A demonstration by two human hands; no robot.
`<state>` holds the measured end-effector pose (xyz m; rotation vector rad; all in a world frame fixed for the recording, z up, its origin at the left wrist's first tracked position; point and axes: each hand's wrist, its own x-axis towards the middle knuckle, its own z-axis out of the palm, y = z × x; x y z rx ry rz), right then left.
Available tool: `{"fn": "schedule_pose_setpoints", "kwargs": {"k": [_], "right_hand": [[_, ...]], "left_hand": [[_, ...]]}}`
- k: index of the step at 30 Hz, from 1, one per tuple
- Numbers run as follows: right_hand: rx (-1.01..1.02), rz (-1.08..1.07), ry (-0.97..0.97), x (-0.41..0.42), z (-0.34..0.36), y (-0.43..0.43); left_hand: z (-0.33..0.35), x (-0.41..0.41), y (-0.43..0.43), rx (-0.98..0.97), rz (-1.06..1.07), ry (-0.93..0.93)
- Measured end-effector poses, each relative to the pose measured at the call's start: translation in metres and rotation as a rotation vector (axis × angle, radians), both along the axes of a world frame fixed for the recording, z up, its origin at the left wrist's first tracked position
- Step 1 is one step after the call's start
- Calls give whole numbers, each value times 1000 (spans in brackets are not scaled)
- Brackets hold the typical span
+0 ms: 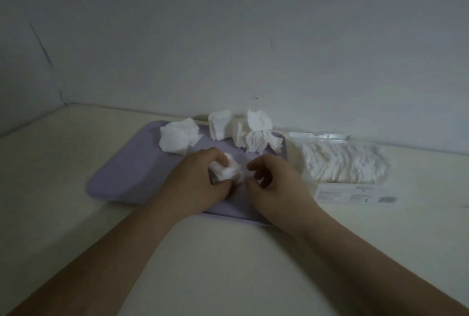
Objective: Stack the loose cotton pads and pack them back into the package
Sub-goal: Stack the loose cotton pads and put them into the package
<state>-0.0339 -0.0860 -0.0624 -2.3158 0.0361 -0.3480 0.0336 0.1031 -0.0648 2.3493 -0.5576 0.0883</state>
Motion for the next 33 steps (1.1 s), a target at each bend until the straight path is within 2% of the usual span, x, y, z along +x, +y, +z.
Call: {"fn": "schedule_pose_setpoints", "kwargs": {"k": [3,5,15,19,21,24,27,30,33], "right_hand": [[-55,-23,18,5,-3,-5],[-81,-21,5,6,-6,-5],[-190,9,-198,-1,-17,2],[-120,30,-196,-5,-15,4],[-18,36,-156,-6,-14,4],[122,55,-116,-7,-16,3],[145,89,-120,-6,-18,3],[173,49,-169,-2,-18,-1],[167,30,-213,0,-19,-5]], "left_hand": [[5,-1,0,-127,19,122],[7,2,1,-193,31,137],[19,-5,16,-114,-79,392],[21,-6,20,-158,-116,405],[20,-5,20,-217,-105,395],[18,-6,16,-383,-66,367],[13,-7,9,-568,-92,383],[11,-12,3,-612,-196,367],[12,-15,3,-603,-205,373]]}}
